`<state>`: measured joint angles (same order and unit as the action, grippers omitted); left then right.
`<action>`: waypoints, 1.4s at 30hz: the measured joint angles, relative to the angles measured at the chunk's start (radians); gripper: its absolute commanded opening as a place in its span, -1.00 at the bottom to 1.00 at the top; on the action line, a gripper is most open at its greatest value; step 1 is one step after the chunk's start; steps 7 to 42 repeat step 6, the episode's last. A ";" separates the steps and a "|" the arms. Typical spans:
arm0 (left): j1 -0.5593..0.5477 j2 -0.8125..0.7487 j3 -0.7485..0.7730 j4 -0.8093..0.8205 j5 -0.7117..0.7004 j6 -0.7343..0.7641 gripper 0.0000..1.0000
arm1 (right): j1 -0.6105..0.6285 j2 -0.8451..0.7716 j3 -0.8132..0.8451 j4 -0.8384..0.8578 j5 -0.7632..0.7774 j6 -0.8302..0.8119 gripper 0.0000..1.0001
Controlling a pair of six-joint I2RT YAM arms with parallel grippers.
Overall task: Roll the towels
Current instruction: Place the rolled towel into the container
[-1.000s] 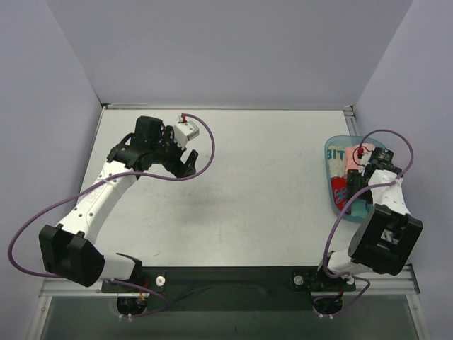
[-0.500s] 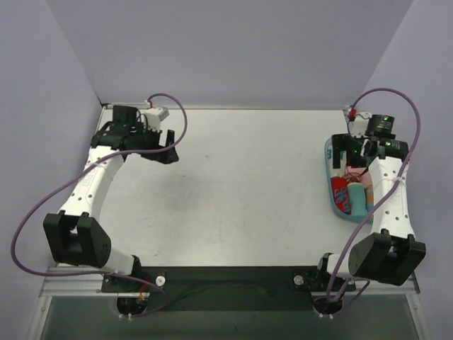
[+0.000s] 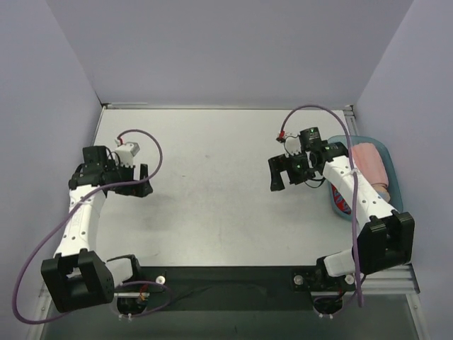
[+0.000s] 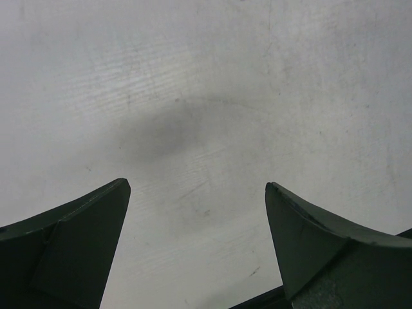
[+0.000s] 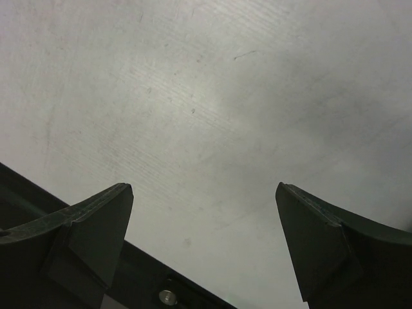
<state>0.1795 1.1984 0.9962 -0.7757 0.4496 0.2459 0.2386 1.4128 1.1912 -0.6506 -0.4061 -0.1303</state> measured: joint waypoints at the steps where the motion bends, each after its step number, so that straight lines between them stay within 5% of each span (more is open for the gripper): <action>1: 0.000 -0.026 -0.037 -0.001 -0.008 0.009 0.94 | 0.010 0.000 -0.022 0.002 -0.007 0.002 1.00; 42: 0.000 -0.068 -0.119 0.001 -0.034 0.037 0.95 | 0.053 -0.002 -0.069 0.009 -0.013 0.008 1.00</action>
